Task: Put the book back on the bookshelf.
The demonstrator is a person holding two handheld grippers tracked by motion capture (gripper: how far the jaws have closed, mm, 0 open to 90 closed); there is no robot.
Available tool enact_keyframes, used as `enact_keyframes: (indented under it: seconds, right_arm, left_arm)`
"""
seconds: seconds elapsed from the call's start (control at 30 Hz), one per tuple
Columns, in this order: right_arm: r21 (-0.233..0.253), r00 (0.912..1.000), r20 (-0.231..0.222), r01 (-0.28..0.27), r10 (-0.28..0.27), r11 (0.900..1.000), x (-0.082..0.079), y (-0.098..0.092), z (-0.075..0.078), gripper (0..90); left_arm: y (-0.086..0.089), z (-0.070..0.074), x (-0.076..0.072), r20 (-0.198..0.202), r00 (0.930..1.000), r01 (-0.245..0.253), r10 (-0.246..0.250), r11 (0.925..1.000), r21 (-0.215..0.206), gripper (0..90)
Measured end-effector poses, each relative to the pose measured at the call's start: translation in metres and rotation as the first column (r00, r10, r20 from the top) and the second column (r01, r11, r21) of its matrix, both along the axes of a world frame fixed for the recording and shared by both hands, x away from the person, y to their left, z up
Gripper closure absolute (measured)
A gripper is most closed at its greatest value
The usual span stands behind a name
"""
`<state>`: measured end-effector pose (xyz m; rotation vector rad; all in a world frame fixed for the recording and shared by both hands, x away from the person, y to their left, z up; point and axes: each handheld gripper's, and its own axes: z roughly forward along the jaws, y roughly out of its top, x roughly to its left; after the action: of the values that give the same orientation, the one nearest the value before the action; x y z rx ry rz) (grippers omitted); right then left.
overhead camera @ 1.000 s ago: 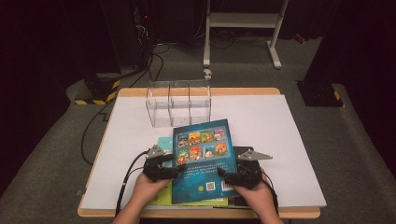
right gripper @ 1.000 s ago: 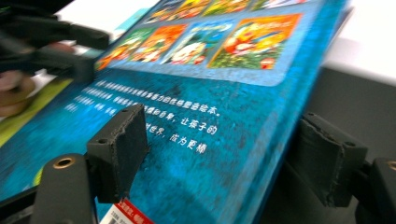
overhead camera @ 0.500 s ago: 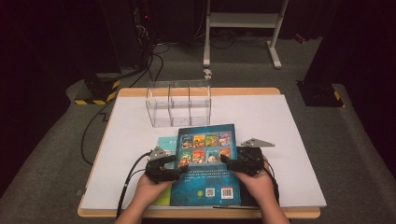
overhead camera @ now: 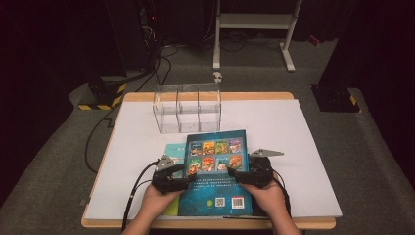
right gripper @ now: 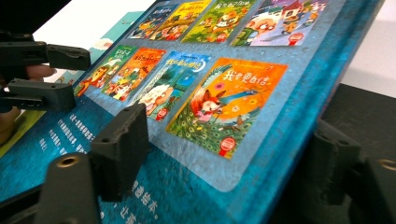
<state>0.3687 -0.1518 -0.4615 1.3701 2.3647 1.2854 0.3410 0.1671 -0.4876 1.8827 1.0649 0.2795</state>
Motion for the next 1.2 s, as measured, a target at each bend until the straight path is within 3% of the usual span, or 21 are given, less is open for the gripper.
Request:
enact_keyframes:
  seconds: [0.07,0.3,0.4,0.43,0.57,0.67,0.8,1.03,1.07,1.2]
  right_arm:
    - [0.003,1.0,-0.006,-0.001,0.001,1.0,-0.001,-0.001,0.001,30.2]
    - [-0.002,0.9992,0.04,-0.007,0.007,1.0,-0.007,-0.005,0.007,38.7]
    - [-0.004,0.9983,0.057,-0.008,0.008,1.0,-0.01,-0.005,0.008,39.3]
    - [-0.006,0.9982,0.06,-0.007,0.007,1.0,-0.01,-0.005,0.009,39.3]
    - [-0.02,0.9964,0.085,0.0,0.002,1.0,-0.014,-0.003,0.012,39.9]
    - [-0.055,0.9917,0.129,0.006,0.001,0.998,-0.018,-0.001,0.017,40.2]
    - [-0.063,0.9844,0.175,-0.004,0.015,0.998,-0.024,0.001,0.023,40.5]
    - [-0.066,0.9755,0.218,-0.014,0.028,0.998,-0.029,0.002,0.027,40.7]
    - [-0.065,0.9724,0.231,-0.018,0.032,0.998,-0.03,0.002,0.028,40.8]
    - [-0.066,0.9679,0.249,-0.021,0.037,0.998,-0.032,0.003,0.03,40.8]
  left_arm:
    - [0.0,0.0,0.0,0.0,1.0,-0.001,0.001,1.0,-0.001,30.5]
    - [0.001,-0.001,0.001,-0.006,1.0,-0.006,0.006,0.9999,-0.011,29.4]
    - [0.003,-0.002,0.004,-0.009,0.9996,-0.026,0.026,0.9997,-0.005,21.1]
    - [0.004,-0.003,0.005,-0.027,0.9992,-0.029,0.028,0.9994,-0.021,18.3]
    - [0.006,-0.003,0.006,-0.037,0.999,-0.028,0.027,0.9993,-0.026,15.5]
    - [0.009,-0.002,0.006,-0.039,0.999,-0.025,0.023,0.9993,-0.03,14.2]
    - [0.011,-0.002,0.006,-0.037,0.9991,-0.021,0.02,0.999,-0.038,13.8]
    - [0.015,-0.003,0.007,-0.062,0.9981,-0.013,0.008,0.9971,-0.076,12.9]
    - [0.017,-0.003,0.008,-0.073,0.9973,-0.011,0.004,0.9952,-0.098,12.5]
    - [0.019,-0.004,0.009,-0.07,0.9975,-0.008,0.001,0.9943,-0.106,11.4]
